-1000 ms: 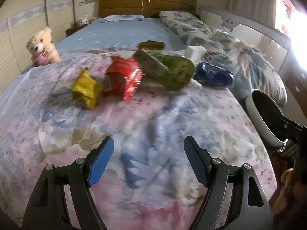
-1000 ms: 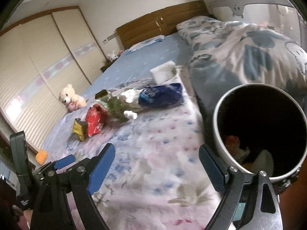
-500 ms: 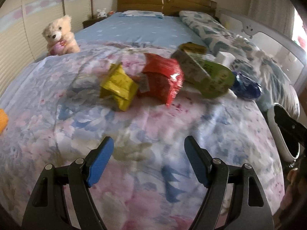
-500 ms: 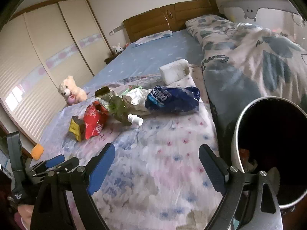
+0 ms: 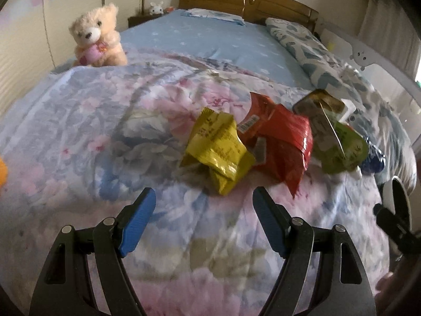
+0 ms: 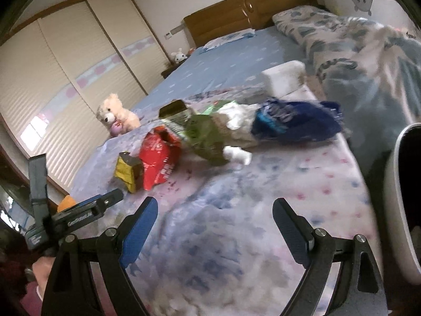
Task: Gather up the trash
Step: 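Move left gripper to the yellow snack packet while right approaches red snack bag, then grasp the yellow snack packet with left gripper while right grasps red snack bag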
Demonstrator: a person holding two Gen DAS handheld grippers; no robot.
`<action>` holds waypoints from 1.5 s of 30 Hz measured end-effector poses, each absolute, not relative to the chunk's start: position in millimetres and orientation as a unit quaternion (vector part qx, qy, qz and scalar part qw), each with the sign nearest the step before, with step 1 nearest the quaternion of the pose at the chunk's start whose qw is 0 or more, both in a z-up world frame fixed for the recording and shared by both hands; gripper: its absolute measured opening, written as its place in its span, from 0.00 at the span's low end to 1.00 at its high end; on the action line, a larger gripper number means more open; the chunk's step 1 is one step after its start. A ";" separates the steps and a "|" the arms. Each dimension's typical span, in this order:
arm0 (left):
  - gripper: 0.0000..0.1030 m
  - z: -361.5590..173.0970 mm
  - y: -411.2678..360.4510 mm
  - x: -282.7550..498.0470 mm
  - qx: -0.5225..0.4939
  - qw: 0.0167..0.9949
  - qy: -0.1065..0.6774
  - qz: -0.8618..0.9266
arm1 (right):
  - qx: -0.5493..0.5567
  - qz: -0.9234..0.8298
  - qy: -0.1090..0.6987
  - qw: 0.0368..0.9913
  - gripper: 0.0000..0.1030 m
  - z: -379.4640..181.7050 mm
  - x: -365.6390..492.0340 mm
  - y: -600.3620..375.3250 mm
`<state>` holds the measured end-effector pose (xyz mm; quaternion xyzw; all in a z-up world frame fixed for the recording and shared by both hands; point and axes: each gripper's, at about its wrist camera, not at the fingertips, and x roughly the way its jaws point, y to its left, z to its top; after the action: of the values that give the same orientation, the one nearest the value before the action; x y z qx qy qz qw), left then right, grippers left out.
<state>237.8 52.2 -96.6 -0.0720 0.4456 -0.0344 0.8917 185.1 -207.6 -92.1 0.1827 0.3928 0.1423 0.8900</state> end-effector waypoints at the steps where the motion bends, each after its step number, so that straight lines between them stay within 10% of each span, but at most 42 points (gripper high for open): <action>1: 0.76 -98.4 53.3 241.3 -0.077 0.890 0.447 -0.037 | 0.182 0.145 0.393 0.890 0.87 -91.9 187.3 -203.7; 5: 0.73 -105.3 54.0 253.6 -0.090 0.887 0.450 -0.050 | 0.180 0.157 0.396 0.887 0.87 -93.8 197.8 -188.1; 10: 0.17 -112.1 47.7 262.0 -0.086 0.884 0.454 -0.073 | 0.188 0.160 0.402 0.882 0.87 -98.7 208.2 -179.0; 28: 0.07 -107.9 75.1 218.8 -0.097 0.888 0.443 -0.081 | 0.185 0.188 0.421 0.868 0.69 -114.5 264.0 -117.3; 32: 0.07 -105.2 72.1 211.2 -0.096 0.888 0.441 -0.086 | 0.178 0.187 0.429 0.865 0.30 -118.4 266.7 -112.0; 45: 0.06 -89.3 27.6 179.6 -0.072 0.890 0.431 -0.131 | 0.189 0.180 0.397 0.880 0.27 -95.3 193.1 -162.3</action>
<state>179.6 27.6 -89.3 -0.0721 0.4306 -0.1313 0.8900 193.1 -162.3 -95.3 0.1885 0.3969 0.1799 0.8801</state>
